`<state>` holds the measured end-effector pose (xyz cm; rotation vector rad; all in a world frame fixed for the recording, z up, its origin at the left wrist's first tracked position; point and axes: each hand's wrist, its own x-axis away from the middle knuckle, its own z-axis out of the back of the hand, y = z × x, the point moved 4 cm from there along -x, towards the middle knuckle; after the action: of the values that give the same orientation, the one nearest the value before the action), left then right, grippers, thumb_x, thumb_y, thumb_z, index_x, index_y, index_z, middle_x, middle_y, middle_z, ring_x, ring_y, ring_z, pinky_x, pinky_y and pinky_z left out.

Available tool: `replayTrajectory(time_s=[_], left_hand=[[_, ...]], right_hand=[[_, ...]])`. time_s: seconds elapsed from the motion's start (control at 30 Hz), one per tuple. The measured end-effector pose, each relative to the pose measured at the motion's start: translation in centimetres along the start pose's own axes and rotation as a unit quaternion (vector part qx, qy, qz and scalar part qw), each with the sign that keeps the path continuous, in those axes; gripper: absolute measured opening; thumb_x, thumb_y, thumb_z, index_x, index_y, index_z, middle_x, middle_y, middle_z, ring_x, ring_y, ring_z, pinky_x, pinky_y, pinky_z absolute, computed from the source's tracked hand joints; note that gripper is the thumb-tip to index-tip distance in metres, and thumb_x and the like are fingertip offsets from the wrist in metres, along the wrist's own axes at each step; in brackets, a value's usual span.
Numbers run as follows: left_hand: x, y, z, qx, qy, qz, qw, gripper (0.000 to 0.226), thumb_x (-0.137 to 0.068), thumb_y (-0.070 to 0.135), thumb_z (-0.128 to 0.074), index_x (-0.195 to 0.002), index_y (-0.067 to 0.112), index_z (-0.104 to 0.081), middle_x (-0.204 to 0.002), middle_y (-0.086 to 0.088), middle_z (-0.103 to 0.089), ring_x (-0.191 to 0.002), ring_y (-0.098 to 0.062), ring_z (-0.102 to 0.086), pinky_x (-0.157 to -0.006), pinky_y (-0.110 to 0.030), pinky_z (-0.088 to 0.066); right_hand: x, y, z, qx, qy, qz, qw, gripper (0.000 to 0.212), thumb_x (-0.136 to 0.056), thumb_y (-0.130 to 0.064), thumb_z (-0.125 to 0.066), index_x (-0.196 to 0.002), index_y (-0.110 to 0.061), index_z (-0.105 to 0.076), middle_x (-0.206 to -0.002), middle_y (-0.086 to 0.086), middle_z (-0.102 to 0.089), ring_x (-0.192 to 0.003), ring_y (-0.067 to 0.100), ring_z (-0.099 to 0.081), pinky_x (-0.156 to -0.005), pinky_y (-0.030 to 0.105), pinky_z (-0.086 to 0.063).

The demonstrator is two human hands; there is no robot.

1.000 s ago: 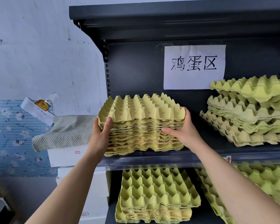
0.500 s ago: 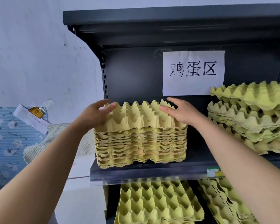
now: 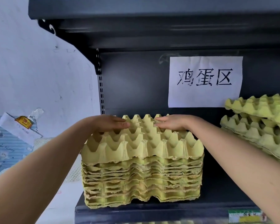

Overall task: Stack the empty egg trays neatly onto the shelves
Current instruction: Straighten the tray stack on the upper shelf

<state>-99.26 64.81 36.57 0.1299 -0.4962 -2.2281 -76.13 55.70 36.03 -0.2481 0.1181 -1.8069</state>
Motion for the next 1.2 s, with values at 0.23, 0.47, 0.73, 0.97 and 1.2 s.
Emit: replayTrajectory(time_s=[0.23,0.47,0.73,0.97,1.2], left_hand=[[-0.5,0.1,0.1,0.005,-0.009,0.013,1.000,0.086,-0.072,0.079,-0.046,-0.148,0.041,-0.035,-0.152,0.004,-0.040,-0.133,-0.023,-0.042,-0.094,-0.035,-0.047],[6.0,0.6,1.0,0.031,0.031,-0.020,0.999,0.093,-0.068,0.081,-0.059,-0.148,0.045,-0.030,-0.155,0.007,-0.034,-0.130,-0.020,-0.047,-0.106,-0.035,-0.040],[14.1,1.5,-5.5,-0.134,0.205,-0.041,0.969,0.118,-0.044,0.092,-0.059,-0.148,0.048,-0.025,-0.161,0.017,-0.008,-0.148,-0.022,-0.005,-0.114,-0.049,-0.030],[12.9,3.0,-6.3,-0.168,0.236,-0.067,0.955,0.107,-0.051,0.088,-0.063,-0.144,0.039,-0.041,-0.148,0.023,-0.036,-0.136,-0.016,-0.027,-0.103,-0.039,-0.042],[12.5,3.9,-6.8,-0.172,0.227,-0.065,0.956,0.106,-0.053,0.088,-0.060,-0.144,0.036,-0.043,-0.148,0.022,-0.037,-0.136,-0.019,-0.026,-0.105,-0.039,-0.040]], right_hand=[[-0.6,0.2,-0.6,-0.042,-0.045,-0.011,0.998,0.063,-0.093,-0.062,-0.038,-0.149,-0.038,-0.024,-0.160,-0.008,-0.013,-0.147,0.020,-0.015,-0.118,0.039,-0.014],[3.0,-0.8,0.7,-0.007,0.046,0.009,0.999,0.072,-0.088,-0.069,-0.041,-0.150,-0.033,-0.028,-0.158,-0.005,-0.022,-0.143,0.018,-0.025,-0.112,0.033,-0.021],[14.5,-3.3,-2.7,0.017,0.047,0.102,0.994,0.105,-0.057,-0.076,-0.069,-0.146,-0.049,-0.021,-0.155,-0.018,-0.024,-0.140,0.009,-0.028,-0.114,0.034,-0.027],[15.1,-2.0,-3.4,0.041,0.133,0.065,0.988,0.100,-0.056,-0.063,-0.080,-0.141,-0.049,-0.029,-0.151,-0.014,-0.034,-0.135,0.016,-0.033,-0.108,0.039,-0.036],[15.1,-1.0,-3.2,0.046,0.135,0.043,0.989,0.099,-0.057,-0.062,-0.081,-0.141,-0.047,-0.030,-0.151,-0.010,-0.033,-0.136,0.021,-0.031,-0.108,0.044,-0.035]])
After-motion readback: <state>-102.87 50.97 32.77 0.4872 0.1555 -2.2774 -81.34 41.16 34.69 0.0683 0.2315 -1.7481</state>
